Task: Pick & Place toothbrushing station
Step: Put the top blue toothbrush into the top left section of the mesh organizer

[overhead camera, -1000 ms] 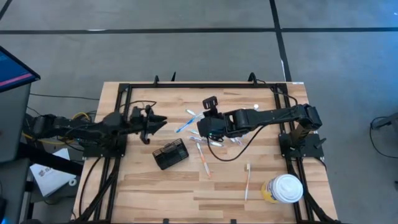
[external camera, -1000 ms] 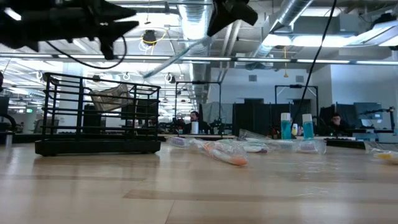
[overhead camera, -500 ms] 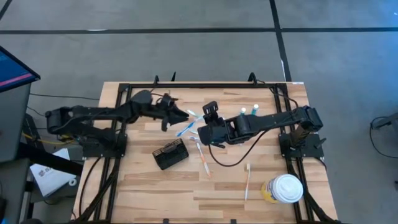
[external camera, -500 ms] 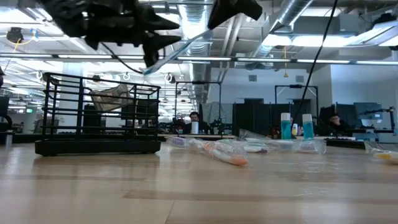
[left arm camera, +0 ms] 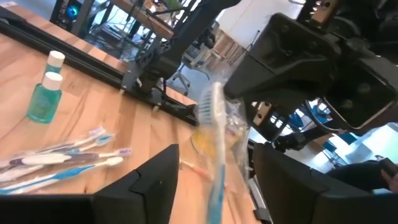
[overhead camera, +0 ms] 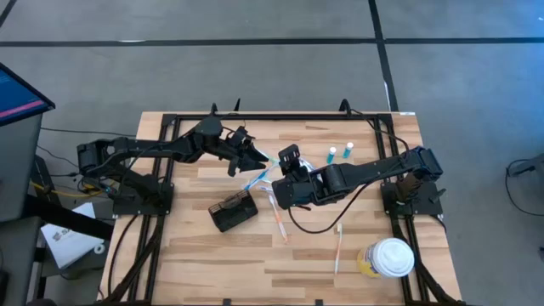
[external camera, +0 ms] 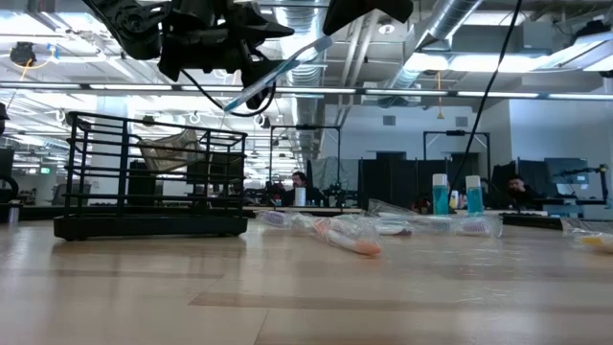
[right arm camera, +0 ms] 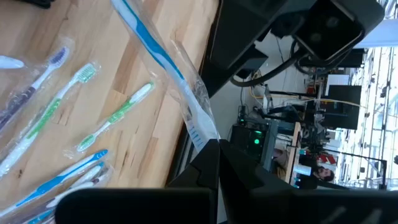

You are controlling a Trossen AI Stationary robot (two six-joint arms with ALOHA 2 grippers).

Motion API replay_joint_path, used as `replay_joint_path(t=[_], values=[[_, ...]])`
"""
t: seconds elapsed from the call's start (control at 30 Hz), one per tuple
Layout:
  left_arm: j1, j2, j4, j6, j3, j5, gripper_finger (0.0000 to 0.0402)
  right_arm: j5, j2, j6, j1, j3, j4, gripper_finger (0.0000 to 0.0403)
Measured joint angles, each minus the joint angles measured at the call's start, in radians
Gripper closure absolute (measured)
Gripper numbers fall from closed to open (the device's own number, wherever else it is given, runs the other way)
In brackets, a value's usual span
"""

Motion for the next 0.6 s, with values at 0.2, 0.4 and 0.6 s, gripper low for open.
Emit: replay_joint_path(t=[0.2,0.4,0.6], values=[[0.0,0.001,0.0,0.004,0.0,-0.01,0.0195,0.0,0.0,0.0,0.007,0.0,0.005,0.0403],[-0.02,0.001,0.003,0.001,0.0,-0.013,0.0199,-0.001,0.0,-0.013,0.007,0.0,0.045,0.0403],[-0.045,0.001,0.008,0.004,0.0,-0.013,0.0197,-0.007,0.0,-0.046,0.007,0.0,0.086,0.0403]])
